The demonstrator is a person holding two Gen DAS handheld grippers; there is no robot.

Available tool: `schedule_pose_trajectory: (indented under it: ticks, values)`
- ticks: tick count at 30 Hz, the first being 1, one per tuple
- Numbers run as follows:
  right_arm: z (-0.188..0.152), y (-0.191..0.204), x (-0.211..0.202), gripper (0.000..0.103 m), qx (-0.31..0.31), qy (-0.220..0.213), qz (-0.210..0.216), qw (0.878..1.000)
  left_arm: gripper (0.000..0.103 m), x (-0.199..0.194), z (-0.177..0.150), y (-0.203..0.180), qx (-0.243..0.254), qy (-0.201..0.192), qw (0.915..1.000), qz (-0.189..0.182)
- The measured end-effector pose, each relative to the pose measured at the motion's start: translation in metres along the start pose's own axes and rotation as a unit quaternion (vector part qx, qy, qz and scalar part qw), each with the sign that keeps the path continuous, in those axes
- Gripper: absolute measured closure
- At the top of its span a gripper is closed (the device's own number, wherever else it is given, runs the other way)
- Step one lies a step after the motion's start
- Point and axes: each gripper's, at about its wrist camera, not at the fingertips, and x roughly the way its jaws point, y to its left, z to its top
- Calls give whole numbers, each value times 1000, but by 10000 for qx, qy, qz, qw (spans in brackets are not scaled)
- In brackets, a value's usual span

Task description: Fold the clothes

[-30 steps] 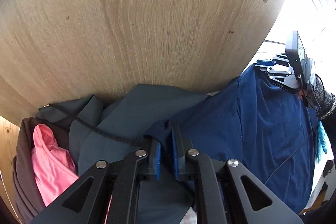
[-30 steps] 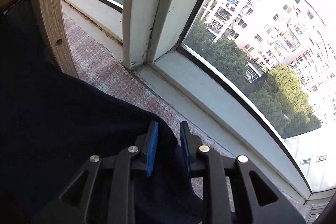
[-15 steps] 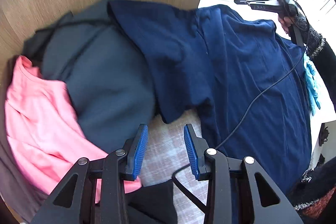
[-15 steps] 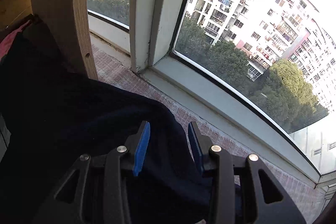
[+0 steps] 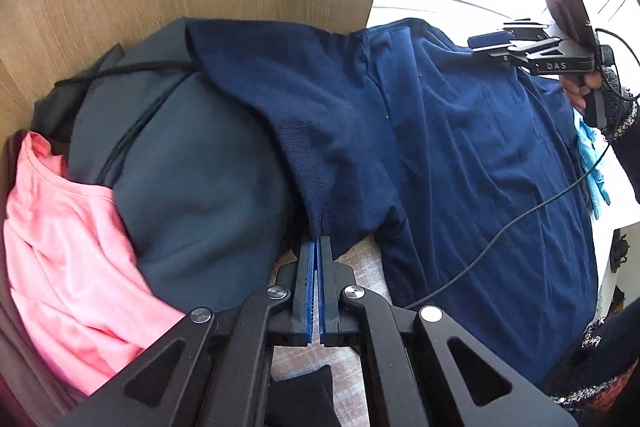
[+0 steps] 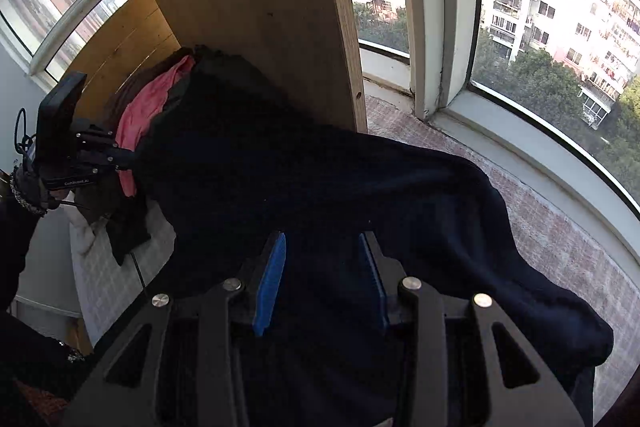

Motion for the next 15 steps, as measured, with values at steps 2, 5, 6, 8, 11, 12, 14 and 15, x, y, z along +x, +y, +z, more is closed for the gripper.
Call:
schedule_pose_trajectory:
  ticks: [2, 5, 6, 8, 11, 12, 14, 15]
  values:
    - [0, 3, -9, 65, 135, 69, 250, 9996, 103, -16, 3, 12, 26, -27, 9999, 125]
    - [-10, 33, 16, 65, -468, 236, -326, 9981, 103, -24, 3, 20, 50, 56, 9999, 140]
    - [-13, 42, 37, 65, -606, 374, -337, 9969, 102, -23, 3, 20, 84, 124, 9998, 162]
    - [-16, 57, 75, 65, -807, 567, -412, 9943, 102, -7, 4, 16, 133, 310, 9993, 143]
    - [-7, 67, 112, 65, -1070, 654, -515, 9908, 98, 5, 2, 14, 54, 475, 9988, 136]
    - [-3, 62, 115, 65, -998, 615, -551, 9916, 96, 3, 3, 14, 41, 468, 9988, 169]
    - [5, 52, 121, 65, -852, 539, -623, 9930, 84, -6, 7, 14, 39, 373, 9990, 254]
    - [9, 47, 124, 65, -780, 500, -659, 9935, 76, -14, 15, 15, 40, 219, 9992, 319]
